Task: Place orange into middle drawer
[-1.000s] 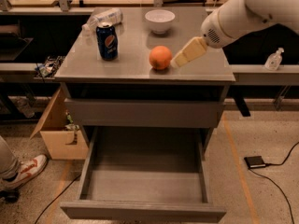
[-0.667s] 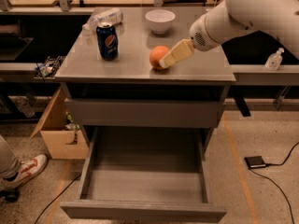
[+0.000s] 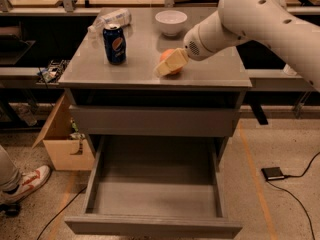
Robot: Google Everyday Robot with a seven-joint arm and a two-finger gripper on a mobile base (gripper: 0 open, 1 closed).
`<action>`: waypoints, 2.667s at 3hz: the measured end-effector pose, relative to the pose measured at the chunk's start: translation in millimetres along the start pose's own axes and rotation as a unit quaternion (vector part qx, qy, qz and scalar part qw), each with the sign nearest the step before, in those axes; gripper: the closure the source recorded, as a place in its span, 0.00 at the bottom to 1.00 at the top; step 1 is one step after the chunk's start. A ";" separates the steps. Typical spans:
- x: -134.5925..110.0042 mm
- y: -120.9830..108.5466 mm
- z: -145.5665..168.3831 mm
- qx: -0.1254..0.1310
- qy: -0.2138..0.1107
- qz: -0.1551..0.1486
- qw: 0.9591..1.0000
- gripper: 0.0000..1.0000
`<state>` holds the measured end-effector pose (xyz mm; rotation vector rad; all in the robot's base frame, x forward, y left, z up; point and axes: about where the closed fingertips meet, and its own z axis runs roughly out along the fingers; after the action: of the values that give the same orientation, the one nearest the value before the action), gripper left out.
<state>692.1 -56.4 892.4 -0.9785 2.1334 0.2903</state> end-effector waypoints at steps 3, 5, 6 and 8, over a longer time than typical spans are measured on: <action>-11.2 5.4 52.6 0.009 0.000 -0.004 1.000 0.24; 0.4 7.5 22.1 0.006 -0.001 -0.025 1.000 0.70; 19.5 20.8 -21.4 -0.001 0.025 -0.030 0.999 0.93; 21.5 24.2 -25.5 -0.004 0.030 -0.031 0.999 1.00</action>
Offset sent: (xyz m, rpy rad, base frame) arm 0.0345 0.0374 -0.0284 -0.0153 -0.0245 -0.0149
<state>651.5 -64.0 892.0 -1.0684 2.1523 0.2409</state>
